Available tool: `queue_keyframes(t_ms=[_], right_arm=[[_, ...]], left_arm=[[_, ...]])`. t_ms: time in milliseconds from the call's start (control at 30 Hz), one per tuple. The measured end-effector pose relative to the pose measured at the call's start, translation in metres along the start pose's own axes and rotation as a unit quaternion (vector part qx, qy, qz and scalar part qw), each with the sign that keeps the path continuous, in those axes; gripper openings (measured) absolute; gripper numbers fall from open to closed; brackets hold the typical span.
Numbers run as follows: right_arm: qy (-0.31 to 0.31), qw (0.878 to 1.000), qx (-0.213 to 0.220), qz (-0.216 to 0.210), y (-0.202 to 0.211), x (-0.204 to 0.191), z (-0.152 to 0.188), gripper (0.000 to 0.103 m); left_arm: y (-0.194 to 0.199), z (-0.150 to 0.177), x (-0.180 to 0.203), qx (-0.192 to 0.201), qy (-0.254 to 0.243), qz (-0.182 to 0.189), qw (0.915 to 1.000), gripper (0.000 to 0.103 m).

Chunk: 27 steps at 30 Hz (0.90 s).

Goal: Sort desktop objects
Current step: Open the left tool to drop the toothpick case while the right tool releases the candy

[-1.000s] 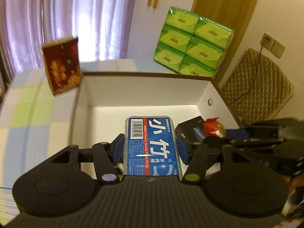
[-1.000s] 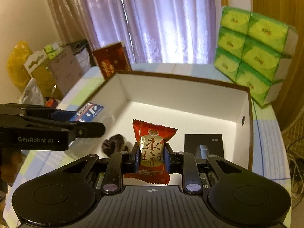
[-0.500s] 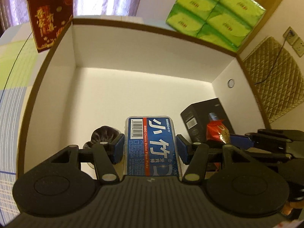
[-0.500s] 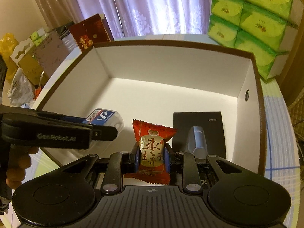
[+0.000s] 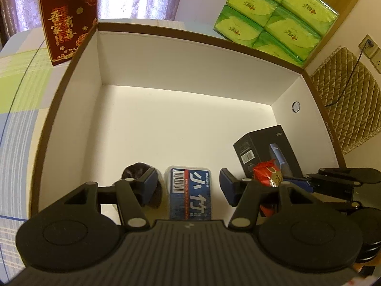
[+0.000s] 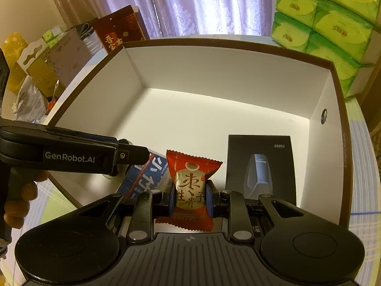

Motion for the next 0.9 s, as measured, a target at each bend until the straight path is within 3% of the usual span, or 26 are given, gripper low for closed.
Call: queue_keyframes(t_ms=[133,267,533,900], right_arm=[[0.015,1.000,0.015,-0.008,0.001,-0.004,0.000,0.025],[0.020,0.999,0.033,0.002,0.005,-0.008,0.001,0.056],[0.026,0.999,0.038,0.012,0.015,-0.010,0.006,0.068],[0.023,0.997,0.056,0.046,0.031,-0.015,0.010,0.101]], left_arm=[[0.003,0.001,-0.003,0.006,-0.004,-0.011,0.9999,0.056],[0.011,0.001,-0.005,0.020,-0.010,-0.019,0.9996,0.061],[0.023,0.004,-0.006,0.038,-0.024,-0.033,0.9984,0.069],[0.042,0.012,-0.002,0.058,-0.042,-0.056,0.9959,0.088]])
Point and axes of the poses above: each gripper's, at about its wrist camera, not at the fingertips, and y roughly against the way its jaws point, x to its right, z to its underside, the point moved 2 cm from there along -y, roughly the way its jaws point, and after that the axes turned 12 degrees about -z, right-handed, at the moved point
